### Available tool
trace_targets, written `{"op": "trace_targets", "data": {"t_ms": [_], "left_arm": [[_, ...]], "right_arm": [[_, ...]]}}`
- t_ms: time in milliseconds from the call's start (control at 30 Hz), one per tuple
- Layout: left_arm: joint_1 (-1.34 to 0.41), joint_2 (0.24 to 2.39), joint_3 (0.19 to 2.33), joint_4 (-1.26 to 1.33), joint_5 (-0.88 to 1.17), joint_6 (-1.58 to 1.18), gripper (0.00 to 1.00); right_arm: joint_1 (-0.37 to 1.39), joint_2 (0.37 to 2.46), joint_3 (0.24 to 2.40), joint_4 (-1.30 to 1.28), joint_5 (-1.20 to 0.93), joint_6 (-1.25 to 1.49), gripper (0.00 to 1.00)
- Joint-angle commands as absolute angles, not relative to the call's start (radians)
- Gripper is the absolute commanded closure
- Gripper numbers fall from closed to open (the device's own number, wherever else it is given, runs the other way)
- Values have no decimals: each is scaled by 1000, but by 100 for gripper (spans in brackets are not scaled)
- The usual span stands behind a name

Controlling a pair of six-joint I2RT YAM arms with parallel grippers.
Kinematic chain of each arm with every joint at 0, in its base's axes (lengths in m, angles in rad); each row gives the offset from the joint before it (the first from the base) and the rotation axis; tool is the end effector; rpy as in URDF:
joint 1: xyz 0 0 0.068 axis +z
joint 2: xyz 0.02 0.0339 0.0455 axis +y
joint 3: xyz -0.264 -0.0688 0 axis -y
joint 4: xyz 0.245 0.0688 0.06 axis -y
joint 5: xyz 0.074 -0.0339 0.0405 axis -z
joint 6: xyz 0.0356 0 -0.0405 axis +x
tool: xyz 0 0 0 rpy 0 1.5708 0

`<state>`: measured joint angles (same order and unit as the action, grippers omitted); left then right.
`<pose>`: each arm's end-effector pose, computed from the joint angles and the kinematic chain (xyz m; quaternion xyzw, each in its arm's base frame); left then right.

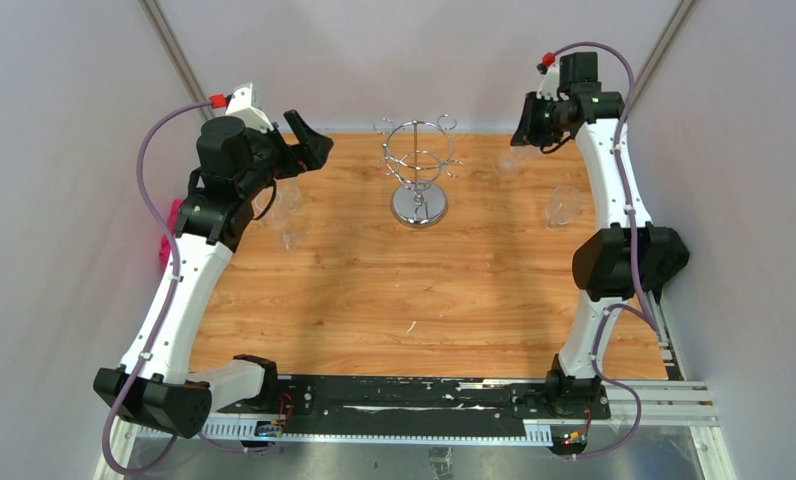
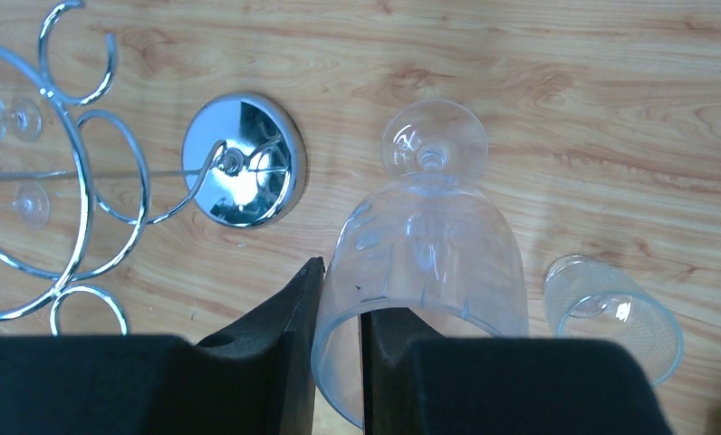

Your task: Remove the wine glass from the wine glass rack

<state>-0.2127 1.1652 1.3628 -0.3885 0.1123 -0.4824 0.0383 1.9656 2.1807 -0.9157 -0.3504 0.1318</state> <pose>0.2452 -0.0570 0.4423 -0.0681 0.7679 -0.2571 0.5828 0.4294 0.0287 0.3988 -0.0317 0.8954 0.1928 0.4001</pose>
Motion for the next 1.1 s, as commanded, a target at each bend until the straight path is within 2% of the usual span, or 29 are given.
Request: {"op": "trace_targets", "data": {"t_ms": [0, 1067], "left_arm": [[-217, 1170, 1352, -361, 128, -486, 4], [-225, 1158, 1345, -369, 134, -482, 4]], "right_arm": [[86, 1908, 2181, -984, -298, 84, 100], [217, 1712, 1849, -980, -163, 63, 100]]}}
